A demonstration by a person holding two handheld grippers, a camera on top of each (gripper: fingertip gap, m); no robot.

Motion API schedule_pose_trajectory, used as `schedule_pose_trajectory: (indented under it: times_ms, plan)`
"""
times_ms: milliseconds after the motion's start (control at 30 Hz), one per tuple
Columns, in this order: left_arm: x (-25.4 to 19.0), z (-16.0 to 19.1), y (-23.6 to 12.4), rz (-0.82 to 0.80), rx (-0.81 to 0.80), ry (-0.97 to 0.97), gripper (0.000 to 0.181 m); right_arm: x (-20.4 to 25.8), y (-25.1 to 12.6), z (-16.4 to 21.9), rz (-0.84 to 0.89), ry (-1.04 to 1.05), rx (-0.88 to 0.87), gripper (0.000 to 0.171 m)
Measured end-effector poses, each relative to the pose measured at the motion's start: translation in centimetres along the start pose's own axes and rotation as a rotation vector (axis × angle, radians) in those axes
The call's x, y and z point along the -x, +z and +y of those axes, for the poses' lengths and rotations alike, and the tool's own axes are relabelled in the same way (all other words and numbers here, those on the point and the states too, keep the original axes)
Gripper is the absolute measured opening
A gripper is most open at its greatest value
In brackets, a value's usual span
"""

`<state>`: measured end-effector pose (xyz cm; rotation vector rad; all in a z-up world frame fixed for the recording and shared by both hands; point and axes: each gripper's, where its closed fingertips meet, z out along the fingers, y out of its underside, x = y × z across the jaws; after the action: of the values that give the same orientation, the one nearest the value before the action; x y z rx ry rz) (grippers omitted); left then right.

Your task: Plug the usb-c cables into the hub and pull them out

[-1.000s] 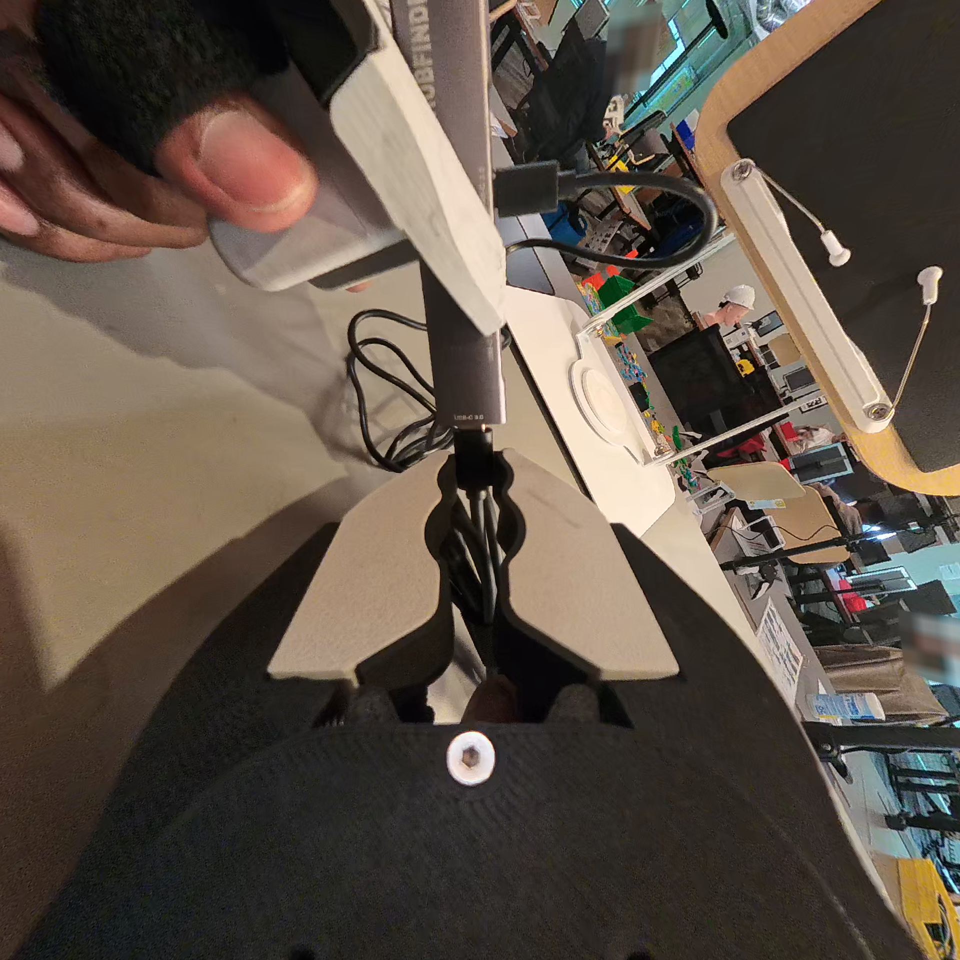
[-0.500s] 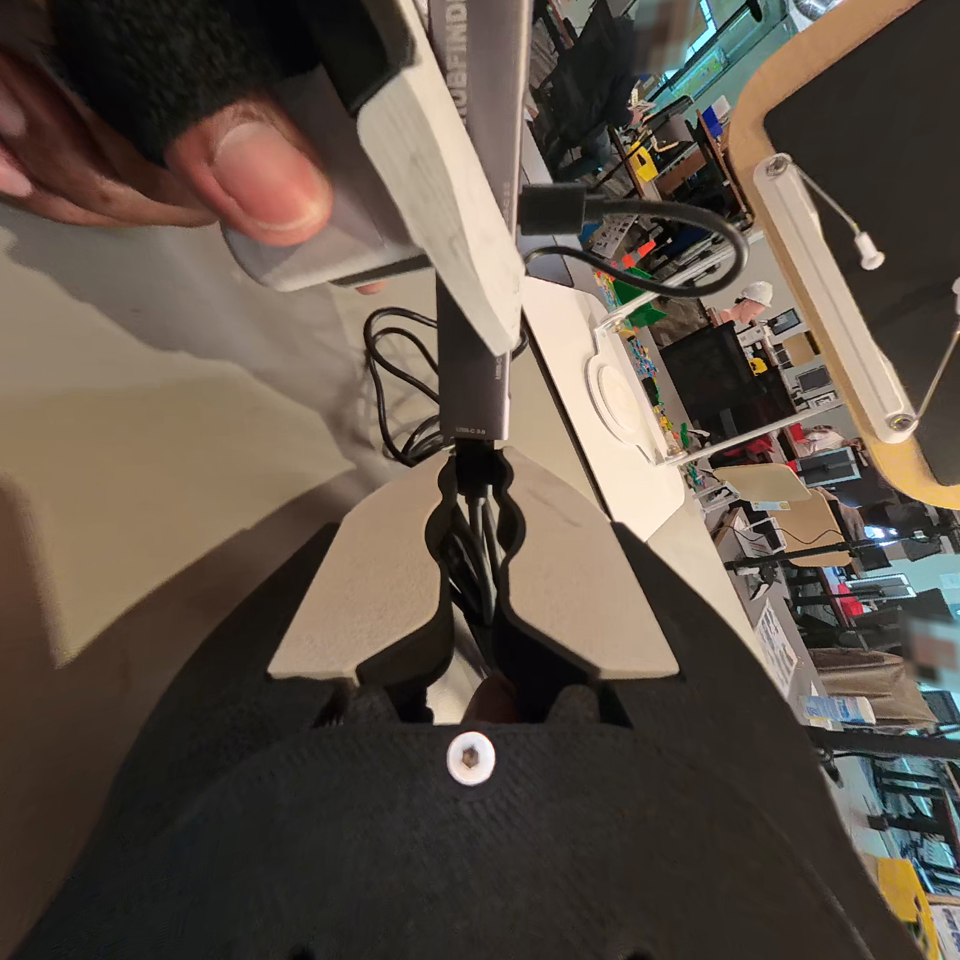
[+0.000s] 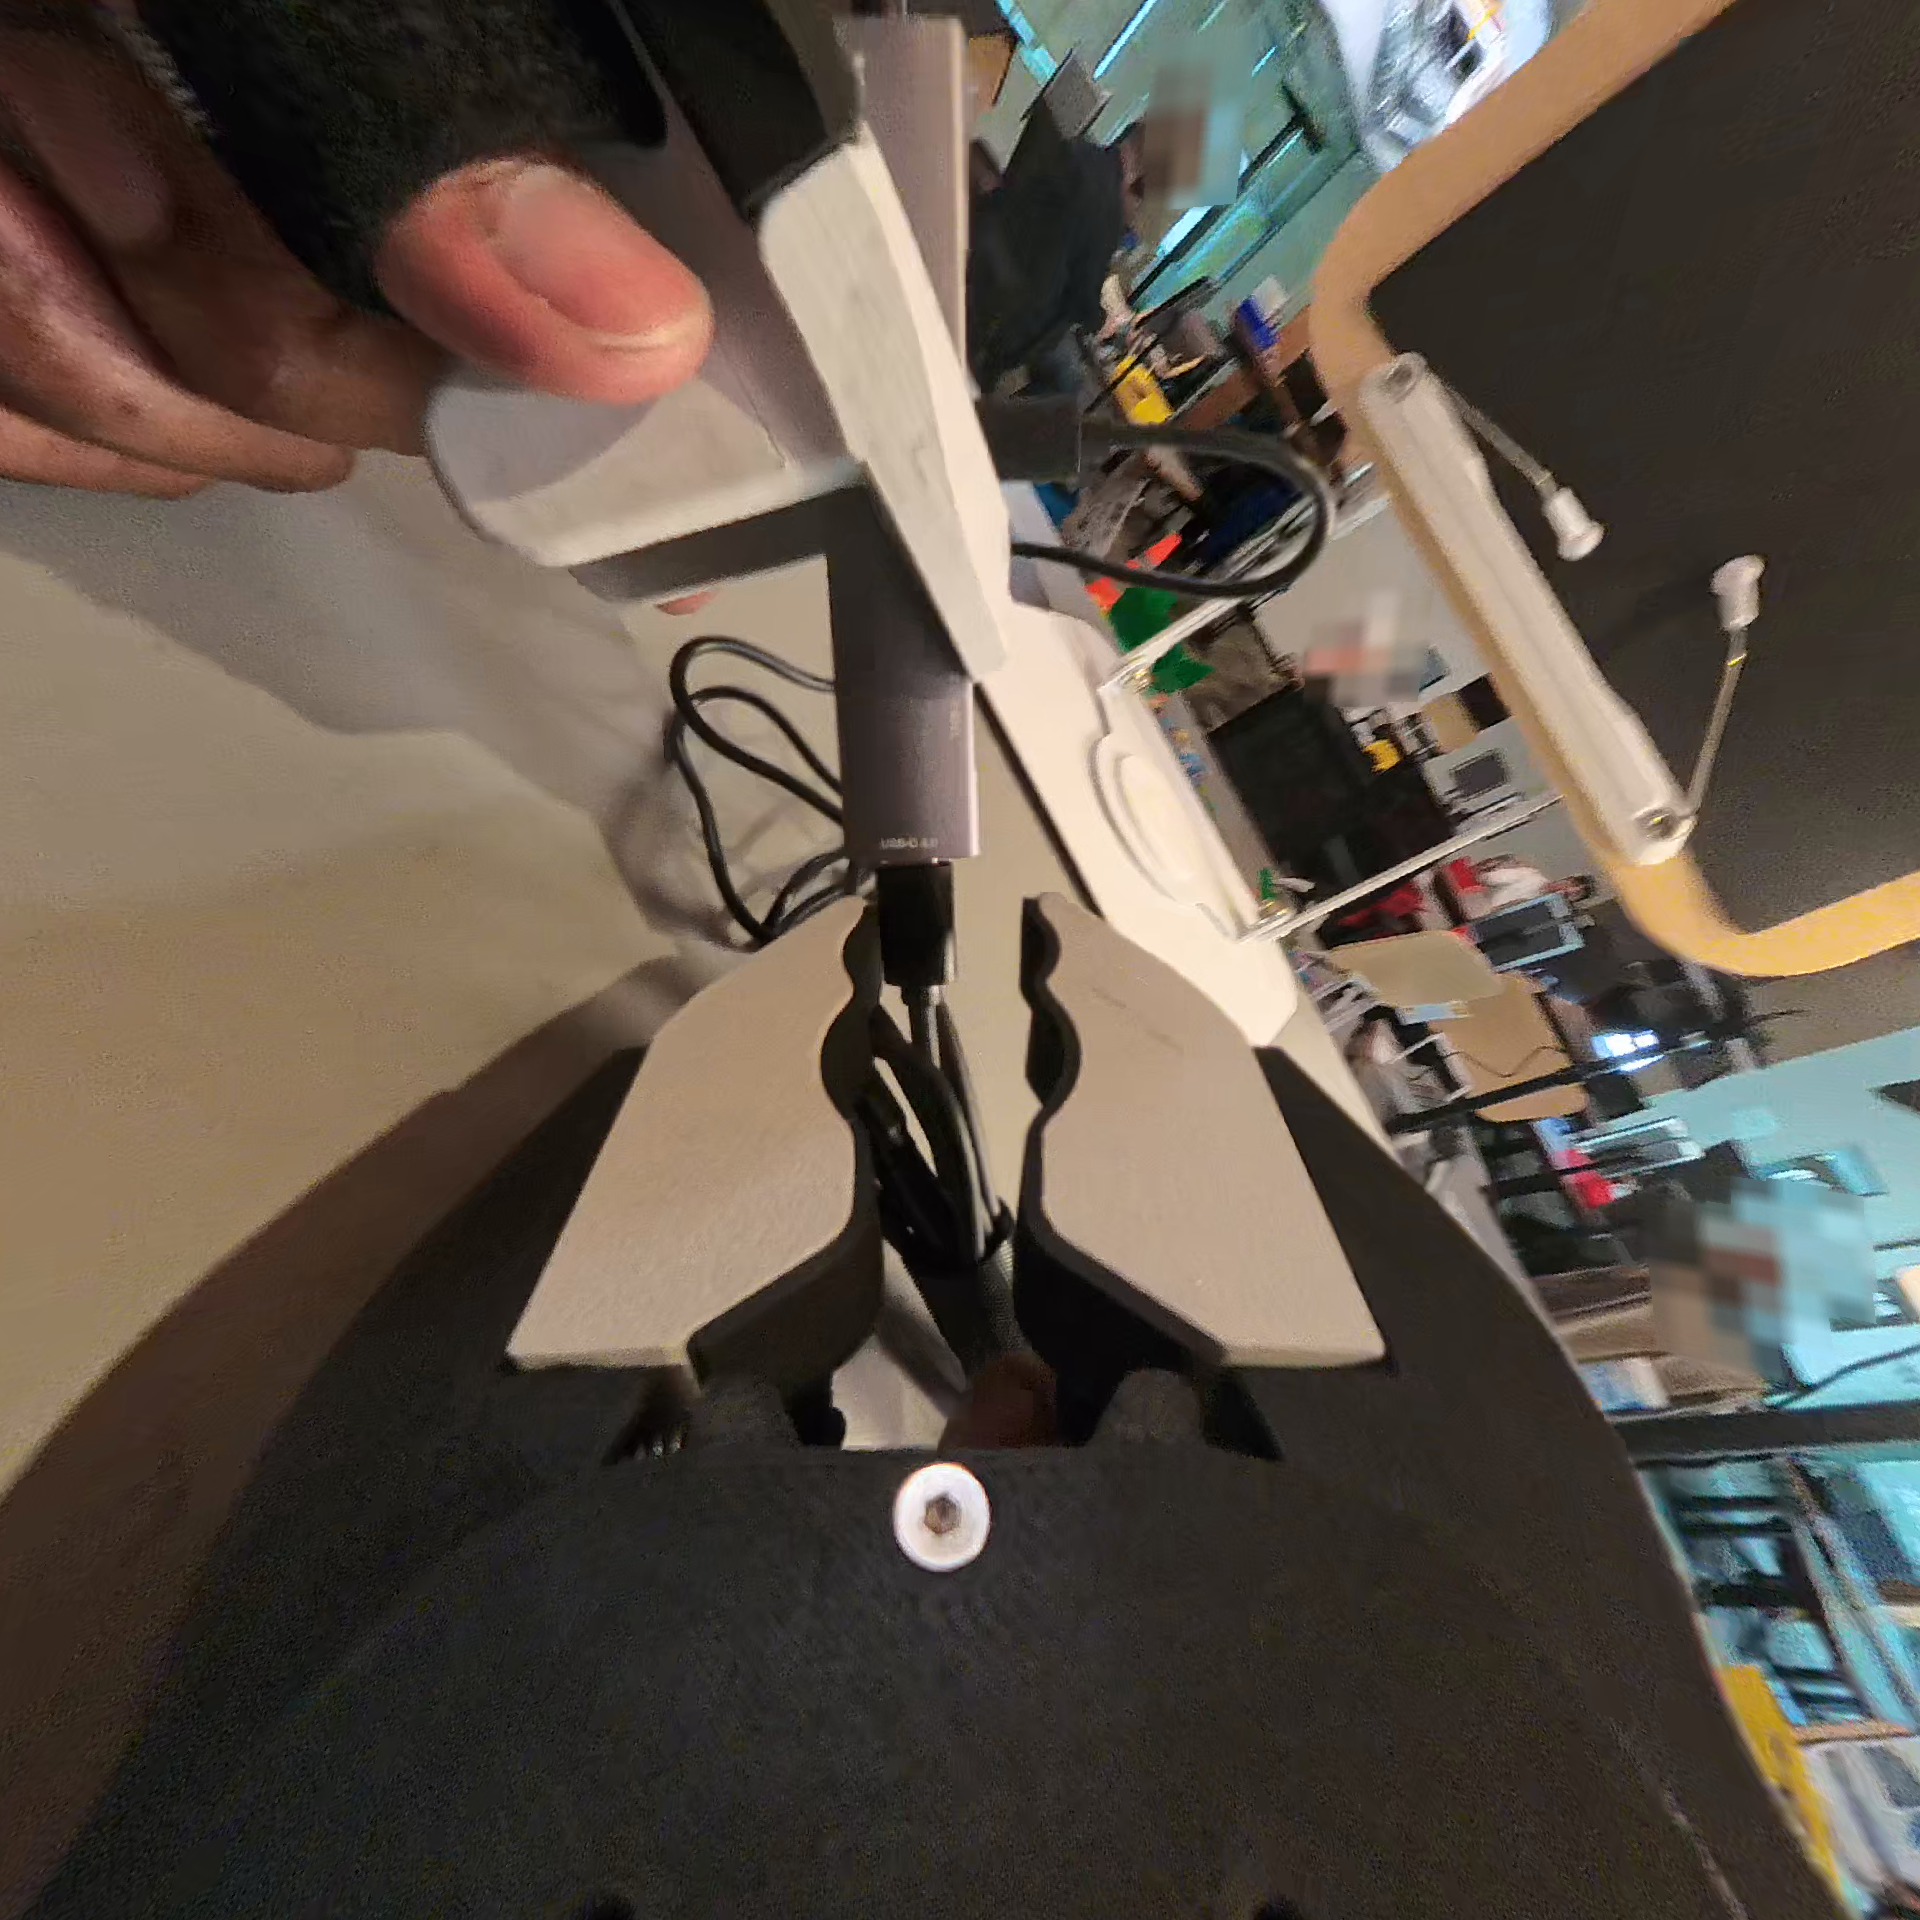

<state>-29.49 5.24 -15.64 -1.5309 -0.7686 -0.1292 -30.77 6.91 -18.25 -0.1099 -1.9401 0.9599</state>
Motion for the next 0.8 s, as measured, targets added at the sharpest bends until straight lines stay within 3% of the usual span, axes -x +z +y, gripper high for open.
schedule_pose_trajectory:
  times_ms: [133,367,500,600,667,800]
  plan:
    - [0.6,-0.5,-0.4,-0.022,-0.042,-0.03,0.01,-0.2,-0.3,-0.9,0.068,-0.065,-0.062,0.025]
    - [0.3,-1.3,-0.7,-0.068,-0.103,0.057,0.01,-1.9,-1.5,-1.4,0.102,0.016,-0.174,0.023]
    - [-1.3,-2.3,-2.3,-0.045,-0.234,0.139,0.01,-4.4,-3.0,-1.5,0.184,0.133,-0.261,0.018]
    - [-2.8,-1.3,-3.5,0.03,-0.257,0.043,0.01,-7.0,-4.2,-0.9,0.264,0.278,-0.314,0.008]
    - [-4.6,-0.5,-4.1,0.051,-0.261,0.076,0.01,-8.0,-4.6,-0.4,0.291,0.337,-0.326,0.0]
    - [-6.7,1.3,-4.9,-0.005,-0.252,0.095,0.01,-7.1,-4.3,-0.7,0.261,0.289,-0.312,0.0]
